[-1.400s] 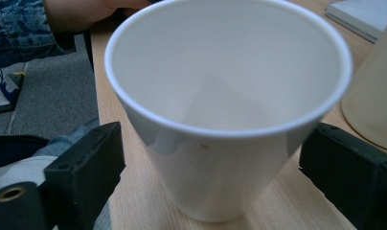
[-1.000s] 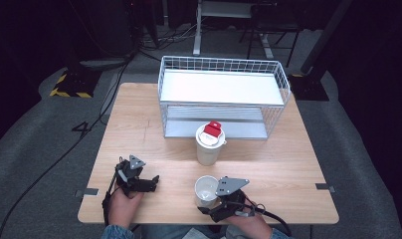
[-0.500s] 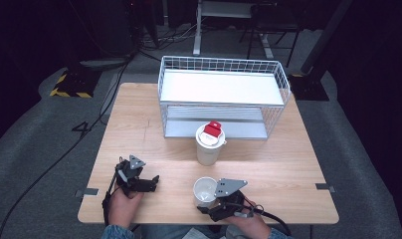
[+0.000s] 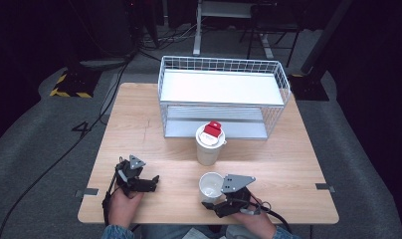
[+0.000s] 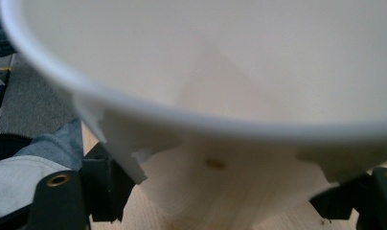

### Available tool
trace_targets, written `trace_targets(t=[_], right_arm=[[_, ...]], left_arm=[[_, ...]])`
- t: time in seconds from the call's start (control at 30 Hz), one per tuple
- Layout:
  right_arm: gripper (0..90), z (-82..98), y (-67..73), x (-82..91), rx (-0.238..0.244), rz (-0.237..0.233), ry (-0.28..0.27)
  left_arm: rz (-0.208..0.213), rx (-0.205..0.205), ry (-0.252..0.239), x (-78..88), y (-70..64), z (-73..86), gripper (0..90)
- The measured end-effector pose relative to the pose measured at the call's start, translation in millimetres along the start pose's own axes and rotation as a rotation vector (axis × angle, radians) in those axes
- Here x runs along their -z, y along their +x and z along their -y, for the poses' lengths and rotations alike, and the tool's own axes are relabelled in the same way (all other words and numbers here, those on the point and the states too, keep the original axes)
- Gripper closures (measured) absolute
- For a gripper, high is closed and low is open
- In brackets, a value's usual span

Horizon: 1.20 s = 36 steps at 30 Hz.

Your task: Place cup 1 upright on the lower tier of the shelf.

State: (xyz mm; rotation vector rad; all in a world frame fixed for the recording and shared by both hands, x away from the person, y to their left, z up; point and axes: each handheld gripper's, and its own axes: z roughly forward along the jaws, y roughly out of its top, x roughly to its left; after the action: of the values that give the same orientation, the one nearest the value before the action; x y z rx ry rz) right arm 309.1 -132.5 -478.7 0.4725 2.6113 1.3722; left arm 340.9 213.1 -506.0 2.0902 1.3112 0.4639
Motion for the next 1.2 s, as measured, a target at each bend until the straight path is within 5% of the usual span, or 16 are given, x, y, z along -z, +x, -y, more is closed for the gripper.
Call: trace_targets(t=[0.6, 1.2], right_arm=[[24.0, -9.2, -25.5, 45.7, -0.028, 0.115, -0.05], [24.0, -22.3, -74.2, 72.8, -0.095, 0.271, -0.031]], left_arm=[[0.001, 0.001, -0.001, -0.1, -0.1, 0.0, 0.2], [0.0, 0.0, 0.0, 0.0, 0.0, 0.0, 0.2]])
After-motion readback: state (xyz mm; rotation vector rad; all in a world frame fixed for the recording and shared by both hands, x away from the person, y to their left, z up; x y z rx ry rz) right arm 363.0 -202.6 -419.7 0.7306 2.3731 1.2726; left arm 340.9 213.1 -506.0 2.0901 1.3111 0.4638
